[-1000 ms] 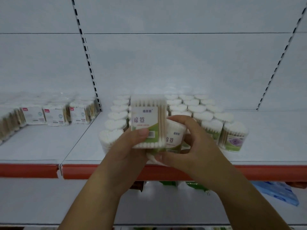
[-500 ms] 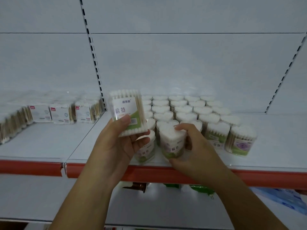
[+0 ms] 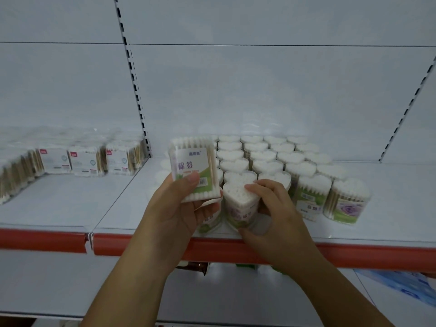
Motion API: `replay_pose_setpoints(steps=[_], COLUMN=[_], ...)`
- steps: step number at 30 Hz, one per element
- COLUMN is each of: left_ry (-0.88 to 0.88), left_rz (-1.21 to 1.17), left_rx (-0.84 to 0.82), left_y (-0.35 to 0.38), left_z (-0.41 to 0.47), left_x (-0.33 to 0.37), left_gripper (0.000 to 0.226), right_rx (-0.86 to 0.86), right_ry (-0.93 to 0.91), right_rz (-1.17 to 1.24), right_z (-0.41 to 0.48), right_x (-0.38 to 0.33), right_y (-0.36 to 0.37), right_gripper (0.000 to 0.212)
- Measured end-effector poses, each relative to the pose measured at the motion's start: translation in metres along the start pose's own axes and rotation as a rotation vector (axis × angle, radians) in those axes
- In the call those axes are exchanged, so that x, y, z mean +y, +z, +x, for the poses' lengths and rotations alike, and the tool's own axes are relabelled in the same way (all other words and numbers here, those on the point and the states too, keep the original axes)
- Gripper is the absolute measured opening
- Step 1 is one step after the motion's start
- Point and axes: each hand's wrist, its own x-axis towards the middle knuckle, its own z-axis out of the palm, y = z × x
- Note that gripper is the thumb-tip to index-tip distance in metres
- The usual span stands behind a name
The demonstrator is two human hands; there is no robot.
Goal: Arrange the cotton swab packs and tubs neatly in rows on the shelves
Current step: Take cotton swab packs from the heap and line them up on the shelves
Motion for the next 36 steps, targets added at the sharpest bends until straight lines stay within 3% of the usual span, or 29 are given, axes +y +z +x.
replay_pose_setpoints(steps=[9,13,15,17,21,23,26,28,30,33,36], left_ry=[0.019,0.082,0.099,0.123,0.103,0.094,0.104,0.294,0.370,0.298,0.250], left_rz=[0.054,0.231,0.408,0.476,0.543,0.658,0.981,1.288,1.525,1.752,1.937], left_rx=[-0.031,-0.048,-0.061,-0.085,-0.118,-0.164,-0.221,-0.168,-0.160,-0.269,-0.347], left_y=[0.008,0.024,0.044,0.065,0.082,0.079,0.067,0.054,0.045,0.036,0.030], left_z=[0.002,-0.001,-0.004,-0.007,-0.007,-0.007,-0.007,-0.003,0.005,0.018,0.024], left_x=[-0.001,-0.002,-0.014,-0.033,-0.063,-0.064,-0.049,-0.032,-0.017,-0.017,-0.029], left_gripper=[0.057,0.048,0.047,0.045,0.047,0.056,0.095,0.089,0.080,0.083,0.069], right_rx=[-0.019,0.129,0.127,0.092,0.162,0.165,0.260,0.281,0.248,0.205,0.184], right_ry=[0.015,0.201,0.199,0.189,0.263,0.289,0.303,0.339,0.370,0.356,0.328], right_rz=[-0.036,0.355,0.517,0.467,0.320,0.369,0.347,0.293,0.242,0.189,0.158], right_z=[-0.007,-0.003,0.001,0.001,-0.008,-0.012,-0.014,-0.015,-0.017,-0.020,-0.020], right_x=[-0.003,-0.034,-0.048,-0.056,-0.045,-0.036,-0.022,-0.010,-0.001,0.005,0.008], right_y=[-0.007,-0.043,-0.069,-0.086,-0.096,-0.100,-0.100,-0.091,-0.078,-0.061,-0.056], right_gripper=[0.067,0.048,0.061,0.074,0.049,0.043,0.043,0.045,0.047,0.051,0.052])
